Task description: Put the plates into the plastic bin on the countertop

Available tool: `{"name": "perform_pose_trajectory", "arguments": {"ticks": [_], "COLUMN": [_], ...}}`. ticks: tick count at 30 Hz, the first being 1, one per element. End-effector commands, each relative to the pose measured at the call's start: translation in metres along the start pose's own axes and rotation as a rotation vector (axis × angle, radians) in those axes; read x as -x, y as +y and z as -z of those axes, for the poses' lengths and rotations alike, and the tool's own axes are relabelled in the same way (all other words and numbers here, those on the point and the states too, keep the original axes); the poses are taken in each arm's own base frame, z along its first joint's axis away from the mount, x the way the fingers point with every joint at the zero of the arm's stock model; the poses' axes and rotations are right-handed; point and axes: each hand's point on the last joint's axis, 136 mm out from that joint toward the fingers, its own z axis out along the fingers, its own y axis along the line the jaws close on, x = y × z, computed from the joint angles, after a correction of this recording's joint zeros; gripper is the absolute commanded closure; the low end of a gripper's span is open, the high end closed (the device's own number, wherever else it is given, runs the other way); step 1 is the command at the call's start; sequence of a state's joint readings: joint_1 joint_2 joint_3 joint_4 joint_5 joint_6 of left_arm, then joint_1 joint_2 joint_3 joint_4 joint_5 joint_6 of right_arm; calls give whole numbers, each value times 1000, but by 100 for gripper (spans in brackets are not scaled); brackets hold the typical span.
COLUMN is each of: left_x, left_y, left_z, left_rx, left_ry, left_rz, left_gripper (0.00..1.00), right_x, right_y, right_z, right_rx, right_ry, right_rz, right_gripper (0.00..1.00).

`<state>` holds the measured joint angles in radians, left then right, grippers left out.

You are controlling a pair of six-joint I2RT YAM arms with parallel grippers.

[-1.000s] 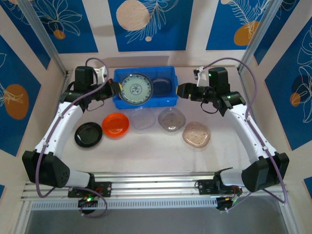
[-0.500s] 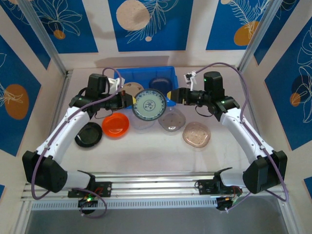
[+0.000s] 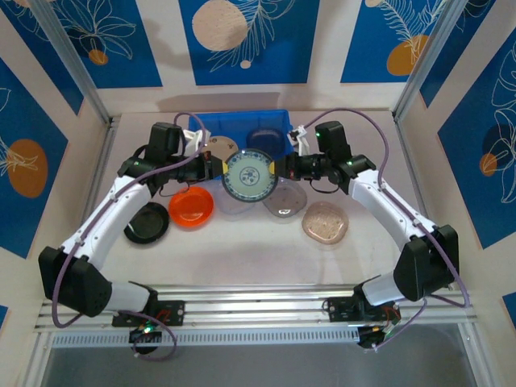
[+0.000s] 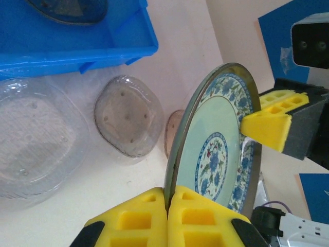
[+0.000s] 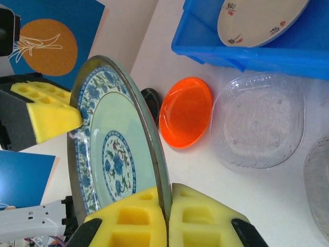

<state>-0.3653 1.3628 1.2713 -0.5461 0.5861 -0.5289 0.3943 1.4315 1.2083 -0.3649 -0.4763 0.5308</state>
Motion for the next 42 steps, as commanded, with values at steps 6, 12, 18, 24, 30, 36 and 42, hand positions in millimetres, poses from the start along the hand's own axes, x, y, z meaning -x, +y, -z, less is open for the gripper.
{"name": "perform_pose_trajectory", "arguments": {"ticks": [6,12,18,24,30,36,42], "left_x": [11,12,5,-8,-11,-9,-11], "left_y": [42,50,55,66,70,74,78], "left_z": [15,25,24,23,14,16,10], "left_rx": [254,272,207,224,205,242,239], "left_ry": [-112,-210,-312,-312,-302,-297,-284], "left_rz": [-8,-17,45,71,94,66,77], "left_gripper": [0,0,0,0,0,0,0], "right_x": [47,94,133,151,160,152,142], "right_y": [-4,-24,-46,-59,-78,-110,-131], "right_z": [0,-29,-76,-135,-183,-213,-227], "right_rx": [-77,-151,-173,-181,-193,-229,-243], "right_ry": [-60,-72,-71,-55,-69,-55,-48], "right_rz": [-67,-117,-119,-74,-99,-148,-184], "right_gripper": [100,100,100,100,100,100,100]}}
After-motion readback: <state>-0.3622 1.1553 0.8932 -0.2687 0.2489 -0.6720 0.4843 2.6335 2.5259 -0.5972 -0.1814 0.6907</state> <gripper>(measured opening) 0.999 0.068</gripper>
